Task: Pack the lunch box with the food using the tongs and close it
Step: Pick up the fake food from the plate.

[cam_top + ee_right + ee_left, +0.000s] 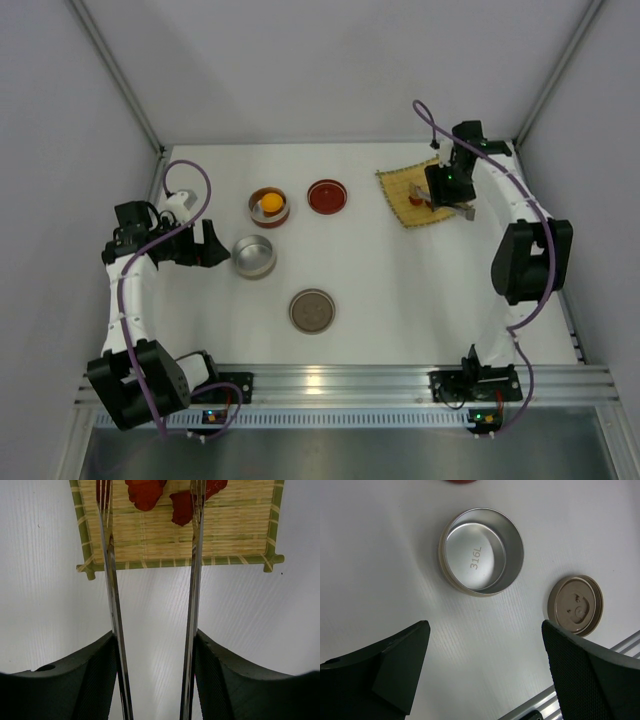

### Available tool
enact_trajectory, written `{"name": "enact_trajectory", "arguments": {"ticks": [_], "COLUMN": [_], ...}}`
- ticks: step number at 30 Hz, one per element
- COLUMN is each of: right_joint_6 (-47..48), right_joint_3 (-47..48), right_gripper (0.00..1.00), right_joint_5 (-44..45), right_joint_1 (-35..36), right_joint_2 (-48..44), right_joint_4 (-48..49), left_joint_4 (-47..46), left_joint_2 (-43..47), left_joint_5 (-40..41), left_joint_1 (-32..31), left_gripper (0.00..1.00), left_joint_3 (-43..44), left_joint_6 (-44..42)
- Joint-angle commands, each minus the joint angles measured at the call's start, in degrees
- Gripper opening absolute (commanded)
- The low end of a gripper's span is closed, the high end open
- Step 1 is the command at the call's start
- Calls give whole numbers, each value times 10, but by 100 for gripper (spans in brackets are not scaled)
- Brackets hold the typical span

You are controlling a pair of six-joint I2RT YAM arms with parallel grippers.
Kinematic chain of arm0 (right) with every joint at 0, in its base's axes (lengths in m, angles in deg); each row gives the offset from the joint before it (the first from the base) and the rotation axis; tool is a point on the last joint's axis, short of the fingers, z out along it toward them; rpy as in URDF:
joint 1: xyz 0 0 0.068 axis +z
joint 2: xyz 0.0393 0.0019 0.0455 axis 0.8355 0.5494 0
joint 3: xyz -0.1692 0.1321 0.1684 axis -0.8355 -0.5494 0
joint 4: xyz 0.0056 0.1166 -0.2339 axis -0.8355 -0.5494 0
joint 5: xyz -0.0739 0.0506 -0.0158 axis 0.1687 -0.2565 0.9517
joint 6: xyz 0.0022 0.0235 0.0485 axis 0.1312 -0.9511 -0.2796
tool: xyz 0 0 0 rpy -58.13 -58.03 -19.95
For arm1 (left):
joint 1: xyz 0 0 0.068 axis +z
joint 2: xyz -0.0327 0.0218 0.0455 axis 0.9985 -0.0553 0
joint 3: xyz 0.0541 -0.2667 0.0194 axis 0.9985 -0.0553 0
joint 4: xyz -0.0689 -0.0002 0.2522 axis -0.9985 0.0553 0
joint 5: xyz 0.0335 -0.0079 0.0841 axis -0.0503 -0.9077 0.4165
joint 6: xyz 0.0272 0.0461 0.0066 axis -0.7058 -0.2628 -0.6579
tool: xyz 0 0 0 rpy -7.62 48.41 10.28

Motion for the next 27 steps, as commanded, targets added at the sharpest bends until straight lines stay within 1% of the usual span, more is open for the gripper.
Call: {"name": "enact_trajectory", "arguments": {"ticks": [1, 13, 27], "right_joint_6": [-16, -22, -27], "right_joint_3": [36, 31, 25], "right_gripper": [56, 55, 49], "right_joint_5": [1, 3, 3], "right_joint_1": [11, 29, 32], "right_joint_2": [10, 39, 53], "right_joint_4": [31, 45, 49], "left_joint_4": [-19, -31, -30], "left_joint_2": [3, -3, 0], "left_joint_5": [-8, -6, 3], "left_joint_1": [1, 2, 2], "left_gripper": [98, 98, 98], "left_joint_3": [19, 13, 9], "left_joint_6": [-2, 4, 0]}}
